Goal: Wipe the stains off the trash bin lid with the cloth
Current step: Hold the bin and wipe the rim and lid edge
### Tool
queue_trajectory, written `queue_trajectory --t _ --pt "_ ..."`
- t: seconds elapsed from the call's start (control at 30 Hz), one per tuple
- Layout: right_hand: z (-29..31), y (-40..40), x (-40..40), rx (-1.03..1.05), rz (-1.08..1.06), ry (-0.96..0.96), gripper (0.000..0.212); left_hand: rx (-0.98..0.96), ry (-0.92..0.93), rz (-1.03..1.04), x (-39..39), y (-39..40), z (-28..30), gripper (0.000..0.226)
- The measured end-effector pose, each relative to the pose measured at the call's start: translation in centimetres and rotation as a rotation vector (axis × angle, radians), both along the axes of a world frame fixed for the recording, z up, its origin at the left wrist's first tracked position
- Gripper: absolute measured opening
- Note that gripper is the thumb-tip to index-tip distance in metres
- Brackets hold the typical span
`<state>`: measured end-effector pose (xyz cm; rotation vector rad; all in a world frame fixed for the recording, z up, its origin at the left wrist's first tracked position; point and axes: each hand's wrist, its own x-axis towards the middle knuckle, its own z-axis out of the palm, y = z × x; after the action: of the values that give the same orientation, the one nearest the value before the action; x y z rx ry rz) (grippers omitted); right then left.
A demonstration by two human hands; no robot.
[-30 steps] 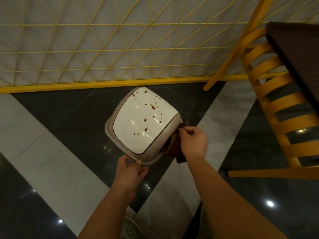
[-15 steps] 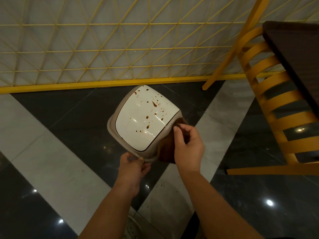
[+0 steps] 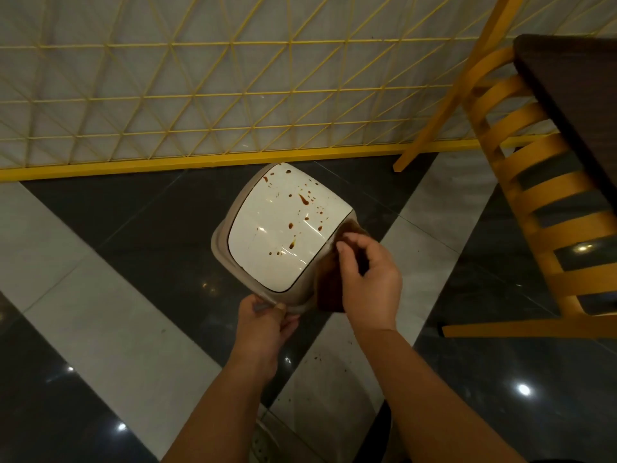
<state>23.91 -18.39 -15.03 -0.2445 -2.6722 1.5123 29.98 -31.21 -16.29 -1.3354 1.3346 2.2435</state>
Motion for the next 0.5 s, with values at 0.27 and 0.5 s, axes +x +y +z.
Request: queue_trajectory --t 0.27,0.5 --pt "-3.9 -0.8 5.2 0.257 0.417 0.104 0.018 -0.03 0.01 0.002 0.2 0.0 -0.1 0.028" --pt "-1.1 0.7 1.2 0.09 0.047 0.054 0.021 -0.003 -0.001 0.014 0.0 -0.3 0.0 0.036"
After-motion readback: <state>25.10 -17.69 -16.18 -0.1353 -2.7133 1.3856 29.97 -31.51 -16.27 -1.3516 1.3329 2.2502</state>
